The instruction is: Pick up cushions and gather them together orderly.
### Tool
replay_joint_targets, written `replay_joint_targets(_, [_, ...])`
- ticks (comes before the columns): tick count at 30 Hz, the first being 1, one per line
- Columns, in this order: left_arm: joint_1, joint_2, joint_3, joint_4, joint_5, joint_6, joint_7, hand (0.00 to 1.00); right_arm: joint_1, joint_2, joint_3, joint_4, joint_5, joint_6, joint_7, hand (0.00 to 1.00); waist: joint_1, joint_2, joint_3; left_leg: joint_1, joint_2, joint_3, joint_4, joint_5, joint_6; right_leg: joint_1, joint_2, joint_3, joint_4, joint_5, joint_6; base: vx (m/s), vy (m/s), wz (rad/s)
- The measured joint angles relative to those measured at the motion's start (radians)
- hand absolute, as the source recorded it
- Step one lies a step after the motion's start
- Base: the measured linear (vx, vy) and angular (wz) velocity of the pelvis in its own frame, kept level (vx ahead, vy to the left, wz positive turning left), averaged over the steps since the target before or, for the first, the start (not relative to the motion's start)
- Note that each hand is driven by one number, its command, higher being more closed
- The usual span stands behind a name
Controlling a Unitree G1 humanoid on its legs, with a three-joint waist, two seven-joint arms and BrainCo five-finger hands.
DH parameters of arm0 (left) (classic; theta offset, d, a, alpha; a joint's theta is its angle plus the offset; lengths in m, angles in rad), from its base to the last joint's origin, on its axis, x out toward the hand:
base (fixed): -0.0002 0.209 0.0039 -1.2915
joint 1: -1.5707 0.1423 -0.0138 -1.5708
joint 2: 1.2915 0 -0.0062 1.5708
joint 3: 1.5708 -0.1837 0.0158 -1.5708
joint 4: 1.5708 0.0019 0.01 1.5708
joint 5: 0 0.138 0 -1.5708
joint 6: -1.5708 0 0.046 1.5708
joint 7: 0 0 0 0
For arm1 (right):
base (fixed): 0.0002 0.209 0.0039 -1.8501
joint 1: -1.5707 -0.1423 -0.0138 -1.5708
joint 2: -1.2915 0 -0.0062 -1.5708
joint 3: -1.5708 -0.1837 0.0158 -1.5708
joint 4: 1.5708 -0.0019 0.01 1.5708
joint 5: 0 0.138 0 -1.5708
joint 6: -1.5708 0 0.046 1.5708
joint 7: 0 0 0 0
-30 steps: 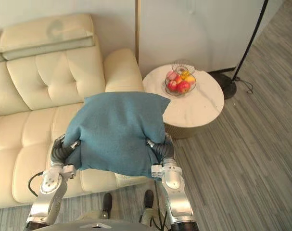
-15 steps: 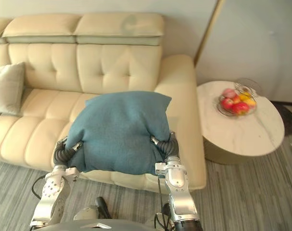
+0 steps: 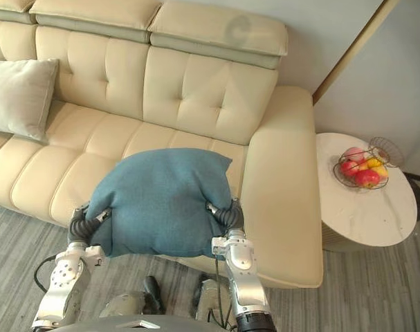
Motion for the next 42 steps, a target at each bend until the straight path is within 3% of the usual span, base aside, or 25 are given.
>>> replay_joint_targets(2, [-0.002,-0.001,-0.011,-0.001,0.018,0.000,-0.009,1.00,0.016,-0.014,0.000,-0.008,0.019,-0.001,-0.001,1.00,-0.020,0.001,0.000,0.020,-0.027,-0.007,0.003,0.002,-0.010,-0.002,0.015,0.021,-0.043,0.066,-0.092,0.24,0.005,0.46])
replay_joint_targets(3, [-0.001,-0.020,-0.022,0.002,0.027,0.001,-0.022,1.00,0.025,-0.046,-0.002,-0.009,0.022,-0.001,-0.001,1.00,-0.033,0.025,0.002,0.026,-0.029,-0.029,0.038,-0.027,-0.022,0.013,0.012,0.026,-0.033,0.102,-0.091,0.36,-0.042,0.46])
replay_joint_targets(4, [0.000,-0.034,-0.030,-0.001,0.029,0.000,-0.028,1.00,0.035,-0.068,-0.003,-0.016,0.025,-0.001,0.000,1.00,-0.028,0.049,-0.002,0.017,-0.012,-0.034,0.078,-0.037,-0.032,0.027,0.019,0.009,-0.035,0.095,-0.089,0.51,-0.059,0.38])
replay_joint_targets(5, [-0.003,-0.037,-0.030,0.000,0.028,0.000,-0.030,1.00,0.036,-0.070,-0.003,-0.024,0.025,-0.001,-0.001,1.00,-0.025,0.058,-0.002,0.000,0.005,-0.040,0.138,-0.050,-0.051,0.045,0.023,-0.003,-0.047,0.084,-0.089,0.44,-0.051,0.16])
replay_joint_targets(7, [-0.003,-0.039,-0.030,0.001,0.028,0.001,-0.031,1.00,0.043,-0.070,-0.003,-0.036,0.027,-0.001,-0.001,1.00,-0.023,0.058,0.001,-0.034,0.037,-0.036,0.274,-0.057,-0.064,0.097,0.032,-0.016,-0.092,0.084,-0.088,0.33,-0.048,0.15])
replay_joint_targets(9, [0.008,-0.044,-0.030,0.000,0.027,0.001,-0.035,1.00,0.088,-0.070,-0.002,-0.121,0.028,0.000,-0.002,1.00,0.002,0.056,0.015,-0.110,0.131,-0.002,0.587,-0.054,-0.076,0.203,0.042,-0.004,-0.142,0.079,-0.087,0.26,-0.002,-0.13])
replay_joint_targets(11, [0.016,-0.048,-0.030,-0.007,0.026,0.000,-0.035,1.00,0.112,-0.069,-0.002,-0.204,0.028,-0.002,-0.003,1.00,0.026,0.056,0.016,-0.152,0.202,-0.006,0.688,-0.086,-0.074,0.235,0.038,0.030,-0.144,0.057,-0.071,0.22,0.071,-0.50])
replay_joint_targets(12, [0.016,-0.053,-0.029,-0.023,0.025,0.000,-0.035,1.00,0.115,-0.068,-0.002,-0.242,0.028,-0.009,-0.005,1.00,0.031,0.063,0.018,-0.183,0.246,-0.032,0.674,-0.101,-0.084,0.234,0.036,0.049,-0.138,0.051,-0.060,0.13,0.117,-0.56])
replay_joint_targets(14, [0.015,-0.058,-0.027,-0.059,0.025,-0.004,-0.035,1.00,0.118,-0.065,-0.002,-0.266,0.029,-0.020,-0.011,1.00,0.036,0.061,0.021,-0.189,0.270,-0.078,0.529,-0.104,-0.089,0.223,0.024,0.083,-0.115,0.036,-0.036,0.11,0.226,-0.54])
replay_joint_targets(15, [0.015,-0.063,-0.027,-0.076,0.026,-0.005,-0.035,1.00,0.121,-0.066,-0.006,-0.272,0.029,-0.020,-0.014,1.00,0.035,0.070,0.022,-0.154,0.272,-0.120,0.358,-0.062,-0.097,0.216,0.020,0.099,-0.088,0.019,-0.008,0.11,0.281,-0.59])
replay_joint_targets(16, [0.019,-0.073,-0.028,-0.086,0.026,-0.006,-0.035,1.00,0.124,-0.069,-0.006,-0.284,0.030,-0.020,-0.018,1.00,0.039,0.086,0.019,-0.125,0.281,-0.148,0.256,0.021,-0.104,0.201,0.028,0.112,-0.065,0.007,0.012,0.09,0.321,-0.86])
replay_joint_targets(17, [0.015,-0.075,-0.021,-0.092,0.026,-0.007,-0.034,1.00,0.120,-0.065,-0.004,-0.292,0.029,-0.020,-0.020,1.00,0.053,0.093,0.028,-0.109,0.280,-0.174,0.220,0.061,-0.221,0.180,0.028,0.129,-0.040,-0.012,0.034,0.06,0.250,-0.74])
replay_joint_targets(18, [0.011,-0.074,-0.019,-0.090,0.026,-0.006,-0.033,1.00,0.124,-0.054,-0.004,-0.295,0.029,-0.019,-0.021,1.00,0.052,0.085,0.027,-0.107,0.270,-0.176,0.214,0.065,-0.217,0.173,0.014,0.131,-0.039,-0.013,0.037,0.08,0.259,-0.71])
replay_joint_targets(19, [0.005,-0.067,-0.018,-0.093,0.026,-0.007,-0.031,1.00,0.129,-0.026,-0.006,-0.295,0.028,-0.020,-0.022,1.00,0.050,0.059,0.028,-0.105,0.233,-0.180,0.192,0.071,-0.213,0.151,-0.021,0.141,-0.037,0.003,0.054,0.06,0.160,-0.23])
replay_joint_targets(20, [0.007,-0.066,-0.018,-0.093,0.026,-0.006,-0.029,1.00,0.130,-0.021,-0.006,-0.288,0.028,-0.018,-0.023,1.00,0.039,0.054,0.032,-0.098,0.217,-0.185,0.186,0.072,-0.212,0.150,-0.034,0.147,-0.041,0.013,0.061,0.03,0.138,-0.18])
replay_joint_targets(24, [0.052,-0.066,-0.022,-0.093,0.025,-0.005,-0.028,1.00,0.138,-0.023,0.005,-0.283,0.024,-0.017,-0.020,1.00,0.041,0.049,0.027,-0.032,0.191,-0.160,0.115,0.077,-0.206,0.159,-0.035,0.213,-0.095,0.049,0.069,-0.02,0.050,-0.39])
replay_joint_targets(30, [0.046,-0.061,-0.035,-0.094,0.026,-0.003,-0.026,1.00,0.114,-0.024,-0.004,-0.180,0.020,-0.018,-0.021,1.00,0.021,0.021,0.011,-0.017,0.166,-0.082,0.018,0.107,-0.199,0.157,-0.013,0.325,-0.303,0.215,0.077,0.00,0.028,-0.54])
replay_joint_targets(34, [0.026,-0.058,-0.038,-0.094,0.028,0.000,-0.017,1.00,0.093,-0.025,-0.004,-0.135,0.018,-0.016,-0.023,1.00,0.008,0.020,0.011,0.005,0.155,-0.063,-0.008,0.108,-0.198,0.156,-0.016,0.359,-0.329,0.241,0.076,0.01,0.027,-0.30])
replay_joint_targets(42, [-0.218,-0.037,-0.026,-0.074,0.118,0.000,0.164,1.00,-0.152,-0.026,0.042,-0.089,-0.026,-0.016,-0.134,1.00,0.028,0.019,0.036,-0.112,0.137,-0.057,-0.012,0.145,-0.177,0.030,-0.031,0.380,-0.326,0.293,0.072,-0.11,0.002,-0.04])
